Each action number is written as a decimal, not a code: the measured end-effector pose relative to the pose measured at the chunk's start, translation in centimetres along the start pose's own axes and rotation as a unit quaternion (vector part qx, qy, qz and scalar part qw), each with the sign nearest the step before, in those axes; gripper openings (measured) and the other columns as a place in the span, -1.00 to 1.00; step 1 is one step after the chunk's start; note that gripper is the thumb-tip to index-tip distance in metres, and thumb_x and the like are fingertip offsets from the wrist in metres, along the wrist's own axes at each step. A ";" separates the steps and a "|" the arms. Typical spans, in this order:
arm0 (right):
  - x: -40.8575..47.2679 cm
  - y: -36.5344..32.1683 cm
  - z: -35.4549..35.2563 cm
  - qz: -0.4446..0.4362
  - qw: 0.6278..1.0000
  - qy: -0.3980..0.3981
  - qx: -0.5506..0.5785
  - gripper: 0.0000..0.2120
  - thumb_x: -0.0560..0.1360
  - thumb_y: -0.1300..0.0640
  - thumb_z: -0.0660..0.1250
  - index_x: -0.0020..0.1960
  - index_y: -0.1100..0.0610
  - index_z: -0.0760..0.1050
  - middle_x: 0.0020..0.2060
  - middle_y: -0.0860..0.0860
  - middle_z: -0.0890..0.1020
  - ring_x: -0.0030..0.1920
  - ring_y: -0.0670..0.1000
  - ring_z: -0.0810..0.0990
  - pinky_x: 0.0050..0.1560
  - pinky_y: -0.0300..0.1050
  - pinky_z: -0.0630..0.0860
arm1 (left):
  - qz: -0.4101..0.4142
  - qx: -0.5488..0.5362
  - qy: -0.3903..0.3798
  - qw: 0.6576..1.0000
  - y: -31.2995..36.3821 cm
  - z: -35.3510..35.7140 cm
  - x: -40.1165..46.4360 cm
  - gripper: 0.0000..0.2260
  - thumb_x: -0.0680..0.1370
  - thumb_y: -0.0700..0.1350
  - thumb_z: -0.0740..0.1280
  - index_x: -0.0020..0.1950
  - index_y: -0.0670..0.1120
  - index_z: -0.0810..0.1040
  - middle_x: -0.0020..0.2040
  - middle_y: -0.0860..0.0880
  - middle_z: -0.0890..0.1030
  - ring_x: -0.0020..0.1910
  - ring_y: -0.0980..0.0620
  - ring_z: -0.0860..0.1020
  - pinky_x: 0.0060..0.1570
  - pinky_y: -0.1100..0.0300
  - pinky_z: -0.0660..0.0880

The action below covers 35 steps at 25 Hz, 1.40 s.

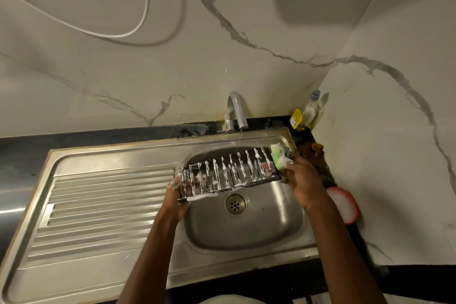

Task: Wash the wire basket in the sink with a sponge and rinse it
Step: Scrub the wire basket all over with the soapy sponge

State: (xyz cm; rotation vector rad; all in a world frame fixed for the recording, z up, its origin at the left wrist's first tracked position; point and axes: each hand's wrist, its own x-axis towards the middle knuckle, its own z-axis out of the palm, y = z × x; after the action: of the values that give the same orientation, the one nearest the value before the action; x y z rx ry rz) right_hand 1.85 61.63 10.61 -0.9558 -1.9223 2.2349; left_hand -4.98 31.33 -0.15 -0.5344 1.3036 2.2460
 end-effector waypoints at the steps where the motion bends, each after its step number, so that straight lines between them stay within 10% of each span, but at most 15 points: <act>1: 0.1 -0.5 0.1 -0.002 1.000 -0.005 0.011 -0.67 0.60 0.39 0.10 0.27 0.21 0.50 -0.09 0.10 0.66 -0.24 -0.07 0.65 -0.38 -0.27 0.53 | -0.014 0.013 0.008 1.000 0.1 0.2 0.1 -0.67 0.71 -0.10 0.13 0.27 -0.26 0.57 0.03 -0.25 0.71 -0.03 -0.22 0.69 -0.07 -0.10 0.68; 8: -0.5 -0.9 2.1 -0.097 0.992 -0.006 -0.080 -0.67 0.59 0.39 0.15 0.26 0.18 0.52 0.00 0.00 0.65 -0.13 -0.21 0.66 -0.22 -0.35 0.54 | -0.102 0.229 0.104 0.963 -0.2 3.4 0.1 -0.78 0.71 -0.25 0.19 -0.06 -0.24 0.56 -0.18 -0.23 0.59 -0.29 -0.10 0.60 -0.26 0.11 0.58; 14: -0.7 0.4 3.2 -0.151 0.973 -0.062 -0.165 -0.63 0.43 0.17 0.24 0.22 0.09 0.53 0.11 0.10 0.66 0.13 0.11 0.64 0.15 0.11 0.58 | -0.130 0.248 -0.007 0.960 -0.3 10.0 -2.1 -0.49 0.60 0.23 0.36 0.39 -0.10 0.51 0.40 -0.27 0.49 0.29 -0.31 0.54 0.11 -0.15 0.63; 17: -1.5 1.6 4.0 -0.193 0.954 -0.098 -0.206 -0.67 0.52 0.28 0.24 0.27 0.14 0.50 0.09 0.06 0.67 0.10 0.01 0.66 0.14 0.08 0.61 | -0.102 0.253 -0.008 0.962 -0.5 12.1 -2.6 -0.83 0.63 0.13 0.35 0.11 0.08 0.59 0.54 -0.22 0.39 0.44 -0.30 0.42 0.27 -0.20 0.54; 28: -2.2 2.9 4.6 -0.275 0.914 -0.130 -0.268 -0.61 0.50 0.32 0.21 0.29 0.09 0.48 0.07 0.15 0.64 -0.03 0.13 0.67 -0.10 0.15 0.66 | -0.011 0.378 0.113 0.919 -2.9 8.5 0.3 -0.63 0.33 0.05 0.41 -0.13 -0.27 0.62 -0.21 -0.15 0.68 -0.22 -0.10 0.65 -0.18 -0.14 0.68; 35: -1.0 0.4 4.7 -0.307 0.824 0.218 -0.423 -0.67 0.42 0.37 0.35 0.18 0.25 0.54 0.16 0.23 0.55 0.21 0.23 0.48 0.11 0.18 0.56 | 0.049 0.356 0.071 0.931 -3.8 9.5 -0.6 -0.79 0.41 -0.06 0.38 -0.15 -0.21 0.63 -0.25 -0.11 0.67 -0.29 -0.02 0.57 -0.25 0.06 0.54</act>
State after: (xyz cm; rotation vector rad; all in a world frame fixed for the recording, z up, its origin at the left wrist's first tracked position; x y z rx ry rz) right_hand 0.55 56.98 10.82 -0.6283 -2.4756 0.7045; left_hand -3.14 41.15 2.02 -0.3608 2.1097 1.6396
